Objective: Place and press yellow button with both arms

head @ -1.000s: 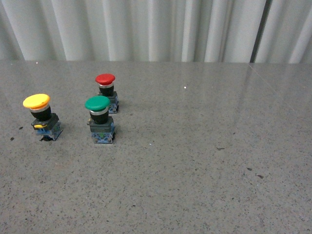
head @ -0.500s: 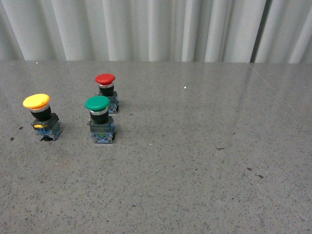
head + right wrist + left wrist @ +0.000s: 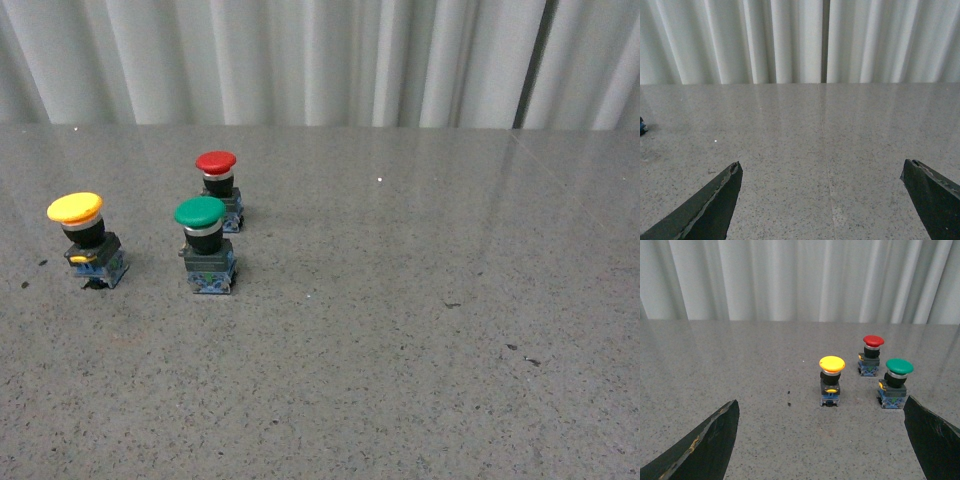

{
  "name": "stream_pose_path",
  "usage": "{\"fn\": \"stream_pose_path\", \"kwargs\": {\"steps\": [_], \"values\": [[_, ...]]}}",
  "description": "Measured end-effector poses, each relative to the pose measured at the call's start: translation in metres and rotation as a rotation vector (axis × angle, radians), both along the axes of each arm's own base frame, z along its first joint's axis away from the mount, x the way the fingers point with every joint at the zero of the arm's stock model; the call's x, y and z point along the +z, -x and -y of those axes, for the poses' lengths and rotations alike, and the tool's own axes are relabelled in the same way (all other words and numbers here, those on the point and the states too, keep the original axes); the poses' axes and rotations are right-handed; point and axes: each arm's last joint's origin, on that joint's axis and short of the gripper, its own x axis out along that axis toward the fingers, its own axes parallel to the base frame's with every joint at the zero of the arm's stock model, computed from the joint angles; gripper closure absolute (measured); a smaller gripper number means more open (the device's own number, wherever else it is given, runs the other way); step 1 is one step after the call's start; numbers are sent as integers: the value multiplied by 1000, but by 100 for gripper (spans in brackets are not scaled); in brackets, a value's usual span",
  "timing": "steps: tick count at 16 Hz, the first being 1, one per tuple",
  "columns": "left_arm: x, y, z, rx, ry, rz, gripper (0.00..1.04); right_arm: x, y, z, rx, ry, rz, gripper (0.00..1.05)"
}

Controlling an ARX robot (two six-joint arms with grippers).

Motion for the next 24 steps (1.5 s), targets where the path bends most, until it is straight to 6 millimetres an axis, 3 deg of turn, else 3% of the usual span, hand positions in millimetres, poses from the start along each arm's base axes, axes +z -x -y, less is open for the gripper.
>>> {"fn": "stream_pose_path", "kwargs": {"steps": [8, 9, 10, 11, 13, 15, 18, 24], "values": [[0, 0, 0, 0, 0, 0, 7, 0, 0, 0, 0, 0, 0, 6], [29, -5, -5, 332, 38, -171, 7, 0, 0, 0, -1, 0, 0, 6], [81, -42, -13, 306, 54, -30, 7, 0, 0, 0, 0, 0, 0, 6], [81, -64, -13, 273, 44, -69, 7, 0, 0, 0, 0, 0, 0, 6], [85, -131, -2, 155, 17, -192, 7, 0, 0, 0, 0, 0, 0, 6], [71, -177, 13, 60, -11, -335, 7, 0, 0, 0, 0, 0, 0, 6], [42, -209, 24, -6, -33, -489, 7, 0, 0, 0, 0, 0, 0, 6], [19, -224, 27, -67, -29, -578, 7, 0, 0, 0, 0, 0, 0, 6]]}}
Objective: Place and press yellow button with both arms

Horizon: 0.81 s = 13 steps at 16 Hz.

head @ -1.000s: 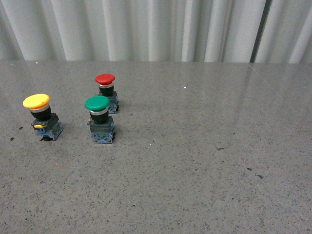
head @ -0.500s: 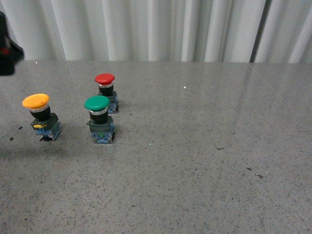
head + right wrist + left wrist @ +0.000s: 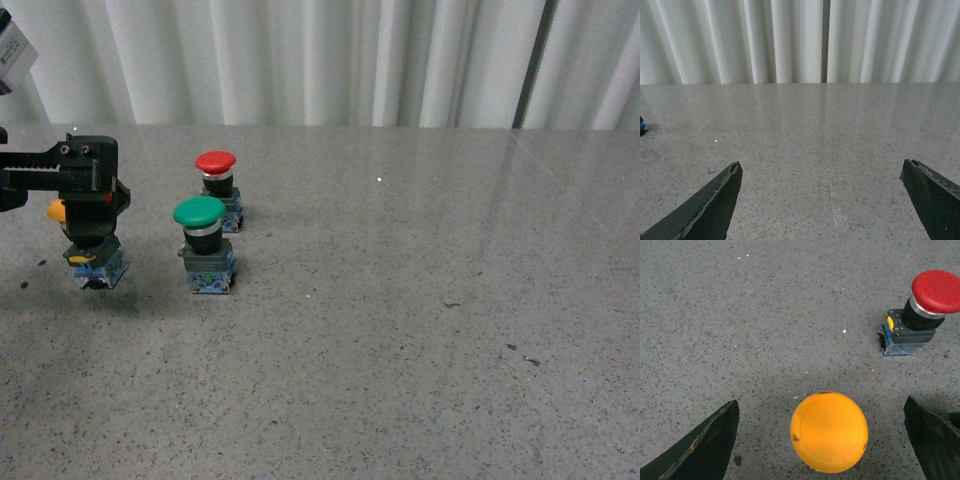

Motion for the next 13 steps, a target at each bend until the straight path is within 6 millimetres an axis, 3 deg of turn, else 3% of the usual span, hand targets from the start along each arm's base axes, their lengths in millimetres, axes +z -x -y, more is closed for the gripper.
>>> {"fn": "stream_pose_path", "kwargs": {"steps": [4, 9, 10, 12, 13], "values": [[-6, -3, -1, -1, -7, -11, 9, 0, 0, 0, 0, 0, 0, 6], [-7, -1, -4, 14, -28, -38, 61, 0, 0, 0, 0, 0, 0, 6], [-5, 1, -4, 16, -41, -40, 66, 0, 0, 0, 0, 0, 0, 6], [19, 11, 0, 6, -73, 4, 71, 0, 0, 0, 0, 0, 0, 6], [52, 15, 12, -26, -73, 94, 71, 0, 0, 0, 0, 0, 0, 6]]}}
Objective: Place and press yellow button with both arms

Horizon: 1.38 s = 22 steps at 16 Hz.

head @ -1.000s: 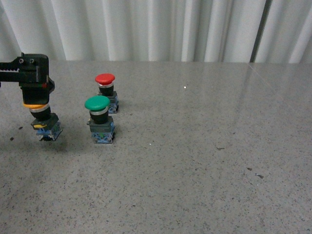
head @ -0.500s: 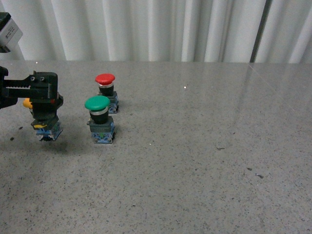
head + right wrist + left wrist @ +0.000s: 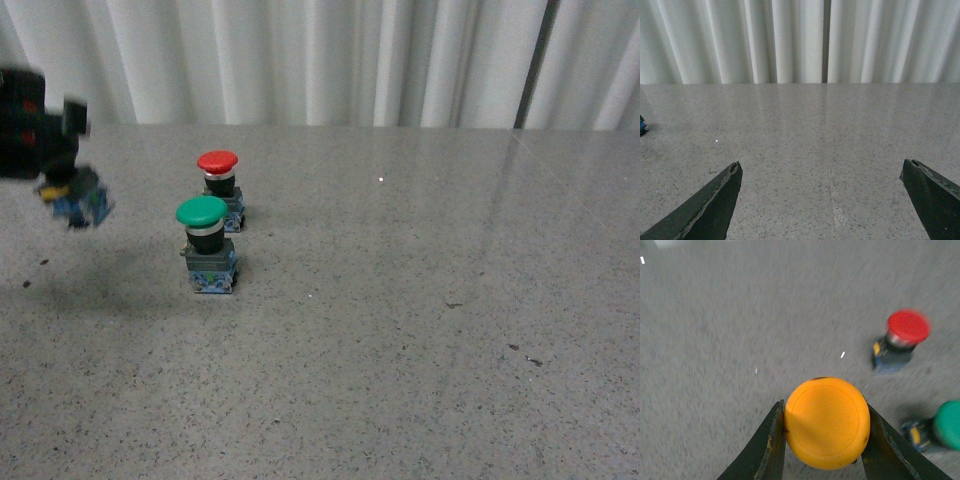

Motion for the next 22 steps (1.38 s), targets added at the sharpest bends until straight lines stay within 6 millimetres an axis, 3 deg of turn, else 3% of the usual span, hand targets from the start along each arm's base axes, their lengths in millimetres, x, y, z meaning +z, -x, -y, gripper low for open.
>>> {"fn": "stream_pose_path", "kwargs": {"steps": [2, 3, 4, 6, 9, 11, 15, 21, 22], "values": [[66, 5, 41, -129, 40, 178, 71, 0, 0, 0, 0, 0, 0, 6], [76, 2, 60, -177, 57, 191, 71, 0, 0, 0, 0, 0, 0, 6], [77, -7, 90, -225, 76, 179, 71, 0, 0, 0, 0, 0, 0, 6], [54, -21, 136, -267, 116, 102, 71, 0, 0, 0, 0, 0, 0, 6], [12, -29, 181, -277, 157, -2, 71, 0, 0, 0, 0, 0, 0, 6], [-12, -36, 196, -244, 175, -66, 72, 0, 0, 0, 0, 0, 0, 6], [-33, -47, 209, -202, 174, -116, 72, 0, 0, 0, 0, 0, 0, 6], [-46, -45, 216, -182, 159, -185, 71, 0, 0, 0, 0, 0, 0, 6], [-47, -44, 217, -180, 160, -191, 64, 0, 0, 0, 0, 0, 0, 6]]}}
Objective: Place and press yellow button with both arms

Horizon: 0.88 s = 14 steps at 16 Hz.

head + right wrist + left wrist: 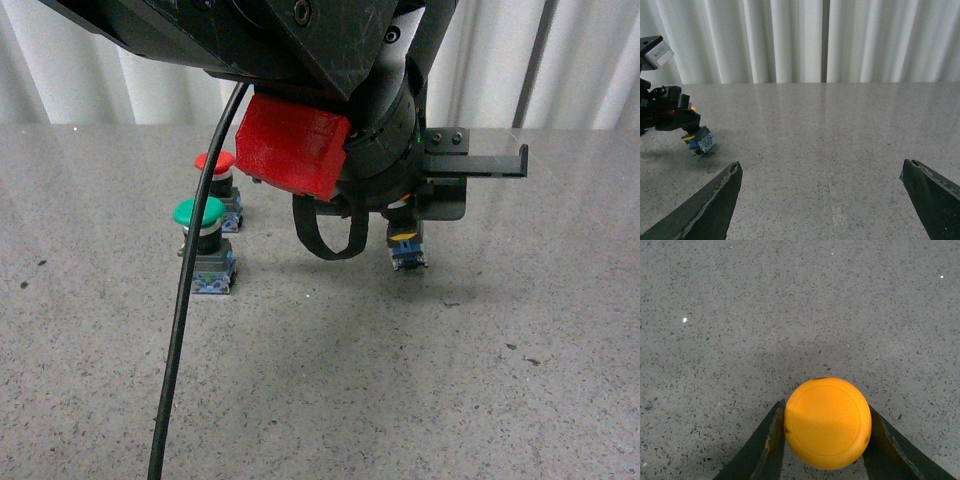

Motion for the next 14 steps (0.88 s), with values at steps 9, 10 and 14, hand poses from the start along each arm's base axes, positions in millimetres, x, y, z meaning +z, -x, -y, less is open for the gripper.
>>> {"fn": "stream_pose_path", "kwargs": {"steps": [9, 10, 14], "values": [[18, -5, -3, 21, 39, 76, 7, 0, 0, 0, 0, 0, 0, 6], [34, -3, -9, 30, 45, 155, 7, 0, 0, 0, 0, 0, 0, 6], [101, 47, -78, 131, -70, 531, 7, 0, 0, 0, 0, 0, 0, 6]]}}
